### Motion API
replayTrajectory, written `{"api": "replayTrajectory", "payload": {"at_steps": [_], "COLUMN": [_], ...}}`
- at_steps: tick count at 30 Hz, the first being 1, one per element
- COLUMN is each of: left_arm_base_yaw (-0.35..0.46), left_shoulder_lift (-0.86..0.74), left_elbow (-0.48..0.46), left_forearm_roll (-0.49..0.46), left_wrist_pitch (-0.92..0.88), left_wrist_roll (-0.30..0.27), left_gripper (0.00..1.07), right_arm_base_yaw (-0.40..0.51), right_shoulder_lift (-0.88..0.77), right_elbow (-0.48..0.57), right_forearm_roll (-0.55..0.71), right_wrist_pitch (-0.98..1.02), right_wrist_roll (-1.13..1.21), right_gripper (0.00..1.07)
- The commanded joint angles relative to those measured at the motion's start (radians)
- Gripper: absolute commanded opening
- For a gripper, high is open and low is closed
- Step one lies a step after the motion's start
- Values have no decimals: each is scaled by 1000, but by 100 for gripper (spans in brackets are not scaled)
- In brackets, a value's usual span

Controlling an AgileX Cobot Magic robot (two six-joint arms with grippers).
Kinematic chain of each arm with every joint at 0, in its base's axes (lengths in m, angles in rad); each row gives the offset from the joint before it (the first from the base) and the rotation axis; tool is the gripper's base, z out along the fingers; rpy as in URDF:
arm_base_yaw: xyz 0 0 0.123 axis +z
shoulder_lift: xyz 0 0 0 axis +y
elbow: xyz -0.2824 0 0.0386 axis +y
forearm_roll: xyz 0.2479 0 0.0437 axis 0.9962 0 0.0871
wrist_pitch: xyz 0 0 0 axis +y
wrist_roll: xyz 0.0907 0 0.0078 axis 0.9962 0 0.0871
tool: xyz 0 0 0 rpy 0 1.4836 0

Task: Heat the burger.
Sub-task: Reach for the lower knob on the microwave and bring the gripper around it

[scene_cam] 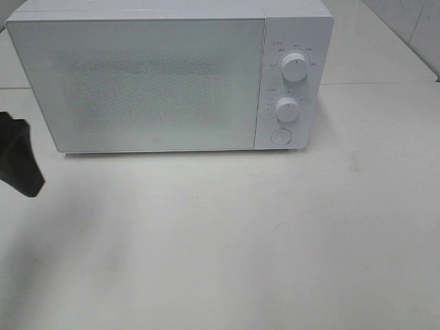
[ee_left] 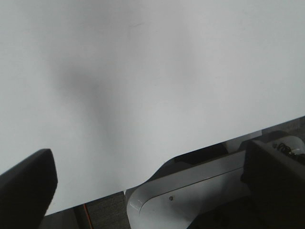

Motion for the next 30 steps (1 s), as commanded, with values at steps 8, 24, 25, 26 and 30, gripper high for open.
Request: {"api": "replayTrajectory", "payload": {"at_steps": [8,24,25,26,30], "left_arm_base_yaw": [249,251,251,251,251], "left_shoulder_lift": [-243,-547,-583,-602,-658], "left_elbow": [209,381,418,426,428], "left_forearm_roll": [29,61,63,63,67], "left_wrist_pitch": [-6,-121,-141,-157,-175], "left_wrist_roll": [33,28,28,26,27], "left_gripper": [100,100,100,100,100], "right_arm_base_yaw": [-6,-6,-6,-6,-6], "right_shoulder_lift": [-33,-33,-33,-33,-33], "right_elbow": [1,1,1,1,1], "right_forearm_roll": [-5,-5,-5,-5,-5], "right_wrist_pitch": [-10,-10,-10,-10,-10], "right_wrist_roll": [3,3,3,3,3], "right_gripper": [76,76,76,76,76]}}
